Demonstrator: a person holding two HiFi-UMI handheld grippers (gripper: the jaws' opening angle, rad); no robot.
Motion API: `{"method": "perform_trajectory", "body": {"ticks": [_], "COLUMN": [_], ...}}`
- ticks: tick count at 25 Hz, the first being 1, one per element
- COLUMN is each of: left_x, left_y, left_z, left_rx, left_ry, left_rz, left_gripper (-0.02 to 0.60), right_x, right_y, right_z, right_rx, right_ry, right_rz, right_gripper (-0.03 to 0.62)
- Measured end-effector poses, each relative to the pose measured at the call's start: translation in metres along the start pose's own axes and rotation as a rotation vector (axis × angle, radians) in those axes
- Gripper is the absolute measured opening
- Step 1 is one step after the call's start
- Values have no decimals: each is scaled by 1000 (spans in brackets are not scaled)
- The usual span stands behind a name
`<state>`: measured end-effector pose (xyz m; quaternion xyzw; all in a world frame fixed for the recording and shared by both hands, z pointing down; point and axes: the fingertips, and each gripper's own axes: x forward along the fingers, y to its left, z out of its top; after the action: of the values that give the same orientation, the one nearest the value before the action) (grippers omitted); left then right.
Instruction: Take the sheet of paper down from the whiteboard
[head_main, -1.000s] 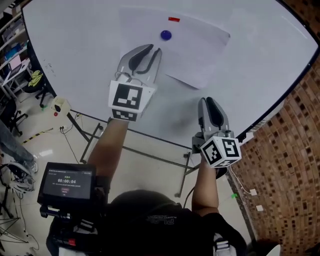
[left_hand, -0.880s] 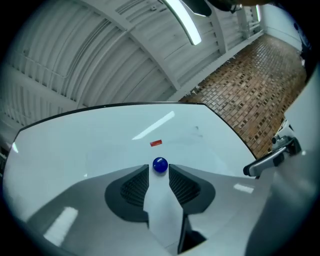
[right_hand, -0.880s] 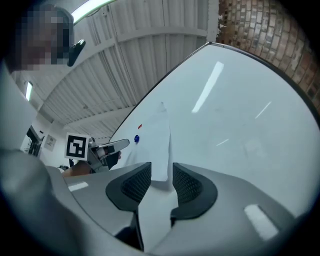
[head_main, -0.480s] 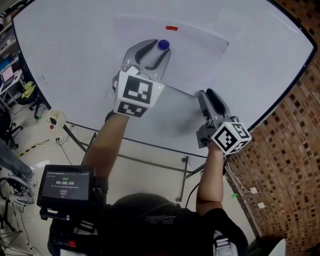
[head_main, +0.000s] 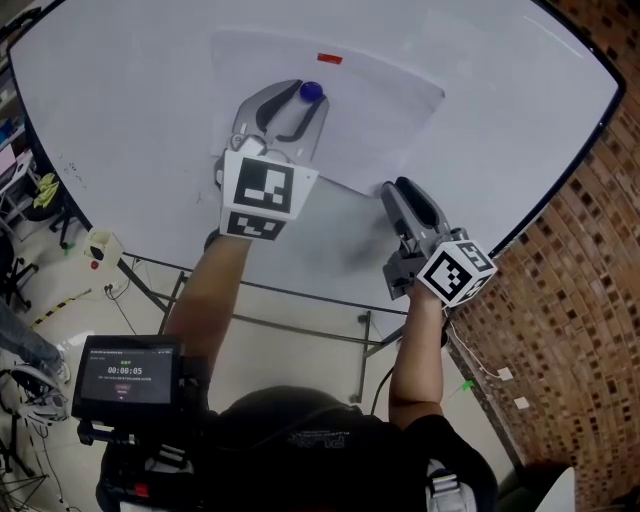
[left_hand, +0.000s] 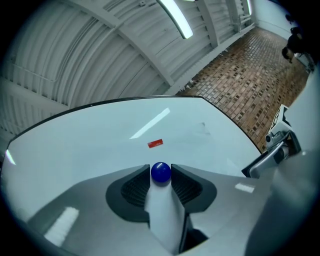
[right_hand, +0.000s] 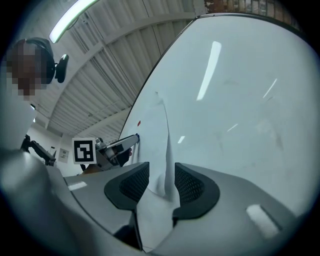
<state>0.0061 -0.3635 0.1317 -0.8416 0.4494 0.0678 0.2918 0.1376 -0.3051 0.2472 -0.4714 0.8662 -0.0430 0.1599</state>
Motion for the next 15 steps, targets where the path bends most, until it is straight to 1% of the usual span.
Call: {"method": "perform_trajectory", "body": {"ticks": [7, 11, 12, 15], "left_x": [1, 1, 1, 1], "left_y": [3, 5, 6, 6], "left_z": [0, -3, -3, -4], "left_rx": [-28, -50, -56, -61], "left_ry": [3, 4, 4, 6], "left_rz": [5, 14, 15, 17], "left_gripper": [130, 127, 127, 123], "right_x": [16, 25, 26, 28], "right_y": [10, 6, 5, 6], "right_z": [-2, -1, -1, -1], "right_rx": [43, 36, 32, 31], "right_ry": [16, 10, 4, -12], "right_rz": [59, 26, 19, 22], "right_gripper": [158, 97, 62, 20]}}
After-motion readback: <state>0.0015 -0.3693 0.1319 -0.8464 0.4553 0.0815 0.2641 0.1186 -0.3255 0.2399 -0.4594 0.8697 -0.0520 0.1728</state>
